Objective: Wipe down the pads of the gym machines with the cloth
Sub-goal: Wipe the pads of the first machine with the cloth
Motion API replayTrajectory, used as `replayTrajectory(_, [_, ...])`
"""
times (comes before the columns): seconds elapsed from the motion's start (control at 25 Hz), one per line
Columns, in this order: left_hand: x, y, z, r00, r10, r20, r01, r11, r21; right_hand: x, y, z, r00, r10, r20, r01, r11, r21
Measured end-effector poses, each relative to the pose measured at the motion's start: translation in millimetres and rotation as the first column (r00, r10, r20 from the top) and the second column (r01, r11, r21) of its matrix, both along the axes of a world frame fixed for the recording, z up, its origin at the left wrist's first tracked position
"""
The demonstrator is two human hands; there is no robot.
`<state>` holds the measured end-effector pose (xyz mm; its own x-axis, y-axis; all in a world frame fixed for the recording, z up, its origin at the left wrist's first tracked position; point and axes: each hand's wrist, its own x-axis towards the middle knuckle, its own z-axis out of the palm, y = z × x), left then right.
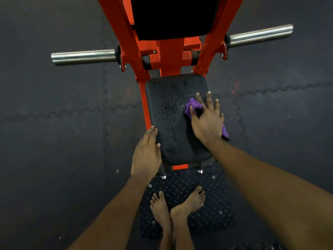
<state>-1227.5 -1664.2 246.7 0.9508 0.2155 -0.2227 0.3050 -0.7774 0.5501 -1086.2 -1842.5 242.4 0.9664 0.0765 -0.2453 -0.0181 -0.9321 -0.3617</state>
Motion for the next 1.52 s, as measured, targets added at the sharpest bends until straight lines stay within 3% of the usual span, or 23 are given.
replayTrajectory(0.12, [-1,1,0,1.0,-0.004,0.001,0.004,1.0,-0.006,-64,2,-1,0.976,0.165,0.142,-0.154,0.984,-0.084])
replayTrajectory(0.24, [-1,-1,2,1.0,0.009,-0.012,-0.01,1.0,-0.005,-136,-9,-3,0.931,0.335,0.143,-0.32,0.94,-0.118])
replayTrajectory(0.36, [-1,-3,3,1.0,0.015,-0.011,-0.015,1.0,0.007,-152,-16,-8,0.914,0.379,0.147,-0.358,0.922,-0.149])
replayTrajectory(0.6, [2,-1,-4,0.997,0.04,0.06,-0.041,0.999,0.018,-40,14,0,0.994,0.076,0.075,-0.066,0.989,-0.133])
replayTrajectory(0.68, [5,-1,-3,0.997,0.054,0.063,-0.056,0.998,0.029,15,14,6,0.993,-0.119,0.011,0.119,0.992,0.034])
replayTrajectory(0.76, [12,2,-1,0.995,0.054,0.087,-0.058,0.997,0.043,44,10,19,0.95,-0.313,0.009,0.299,0.914,0.273])
replayTrajectory(0.84, [26,7,-1,0.99,0.101,0.099,-0.105,0.994,0.031,26,6,26,0.951,-0.288,0.113,0.224,0.893,0.391])
replayTrajectory(0.92, [46,11,-6,0.982,0.174,0.072,-0.175,0.985,0.007,-25,-1,18,0.987,0.043,0.155,-0.074,0.977,0.2])
replayTrajectory(1.0, [66,13,-14,0.983,0.18,0.028,-0.18,0.984,-0.012,-60,-10,-1,0.947,0.308,0.091,-0.3,0.95,-0.089])
replayTrajectory(1.16, [80,9,-24,0.978,0.208,0.0,-0.208,0.974,-0.088,-10,4,-17,0.968,0.249,0.035,-0.241,0.959,-0.146])
replayTrajectory(1.32, [82,9,-21,0.983,0.172,-0.058,-0.175,0.984,-0.045,56,19,-19,0.975,0.223,-0.026,-0.224,0.959,-0.174])
replayTrajectory(1.52, [87,12,-15,0.982,0.139,-0.127,-0.144,0.989,-0.037,136,43,-14,0.989,0.075,-0.13,-0.084,0.994,-0.068])
